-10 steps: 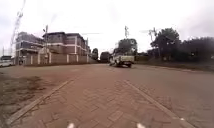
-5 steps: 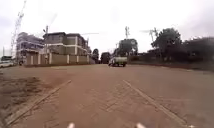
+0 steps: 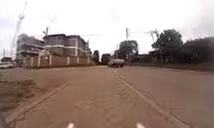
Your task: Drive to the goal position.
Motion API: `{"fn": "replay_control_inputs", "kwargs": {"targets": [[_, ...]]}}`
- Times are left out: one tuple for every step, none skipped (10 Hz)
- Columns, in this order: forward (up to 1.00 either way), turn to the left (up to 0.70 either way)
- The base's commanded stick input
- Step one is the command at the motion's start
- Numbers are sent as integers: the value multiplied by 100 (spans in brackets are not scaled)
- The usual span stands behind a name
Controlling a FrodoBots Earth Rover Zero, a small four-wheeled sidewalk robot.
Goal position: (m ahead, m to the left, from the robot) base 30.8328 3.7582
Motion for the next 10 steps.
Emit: {"fn": "replay_control_inputs", "kwargs": {"targets": [[70, 0], [70, 0], [70, 0], [70, 0], [70, 0], [70, 0], [70, 0], [70, 0], [70, 0], [70, 0]]}}
